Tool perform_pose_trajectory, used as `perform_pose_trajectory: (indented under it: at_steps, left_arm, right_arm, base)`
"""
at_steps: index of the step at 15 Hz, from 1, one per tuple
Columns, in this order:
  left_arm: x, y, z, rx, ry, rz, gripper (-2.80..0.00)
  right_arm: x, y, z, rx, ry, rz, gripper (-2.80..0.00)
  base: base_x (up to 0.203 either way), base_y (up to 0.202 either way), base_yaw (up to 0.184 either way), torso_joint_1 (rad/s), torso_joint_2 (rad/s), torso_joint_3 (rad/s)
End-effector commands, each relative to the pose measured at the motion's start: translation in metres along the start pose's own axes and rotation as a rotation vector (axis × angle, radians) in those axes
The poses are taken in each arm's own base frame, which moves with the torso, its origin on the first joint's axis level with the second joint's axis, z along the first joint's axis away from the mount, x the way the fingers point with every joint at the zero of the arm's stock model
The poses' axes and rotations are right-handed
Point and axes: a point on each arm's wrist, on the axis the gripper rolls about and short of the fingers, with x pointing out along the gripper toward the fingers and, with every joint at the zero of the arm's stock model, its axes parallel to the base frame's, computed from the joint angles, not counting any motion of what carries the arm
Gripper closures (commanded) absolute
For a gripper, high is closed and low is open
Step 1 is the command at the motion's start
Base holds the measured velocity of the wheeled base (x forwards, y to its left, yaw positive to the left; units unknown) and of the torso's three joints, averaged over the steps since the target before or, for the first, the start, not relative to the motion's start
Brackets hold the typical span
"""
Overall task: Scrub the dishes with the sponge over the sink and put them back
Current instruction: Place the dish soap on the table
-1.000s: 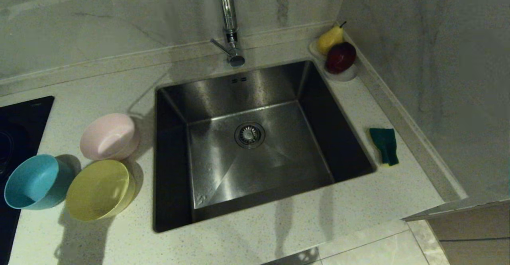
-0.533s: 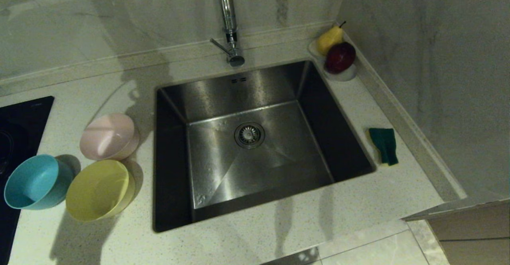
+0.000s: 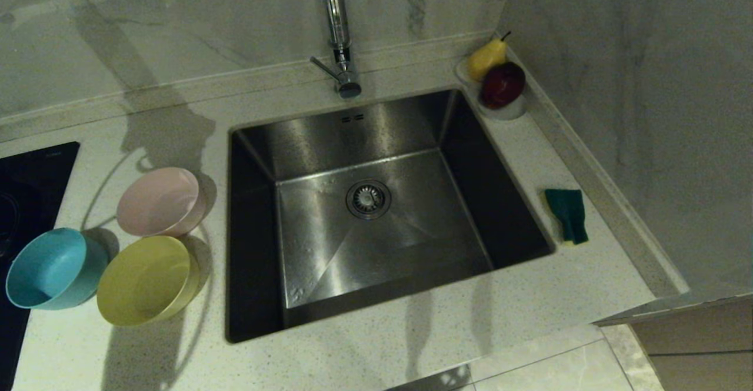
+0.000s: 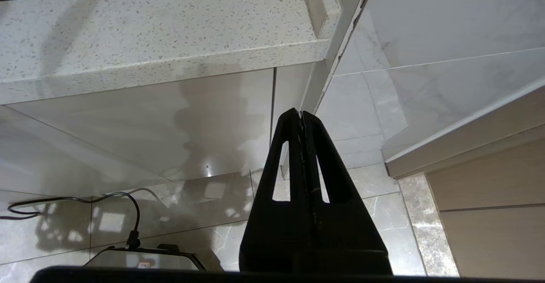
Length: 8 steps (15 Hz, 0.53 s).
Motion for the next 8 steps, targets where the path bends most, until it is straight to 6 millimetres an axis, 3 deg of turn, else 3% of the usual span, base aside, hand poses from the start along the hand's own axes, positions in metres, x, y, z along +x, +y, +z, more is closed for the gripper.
perform_pose_trajectory:
  at_steps: [1, 8]
  left_arm:
    - [0.031, 0.001, -0.037, 0.02, 0.092, 0.071, 0.0]
    - [0.096, -0.012, -0.13, -0.113, 0.165, 0.232, 0.0]
  right_arm:
    - [0.0, 0.0, 0.0, -0.001, 0.001, 0.001, 0.0]
    - [0.0, 0.0, 0.0, -0.001, 0.001, 0.001, 0.0]
  base:
    - [0.0, 0.0, 0.0, 0.0, 0.0, 0.0]
    - [0.0, 0.0, 0.0, 0.0, 0.0, 0.0]
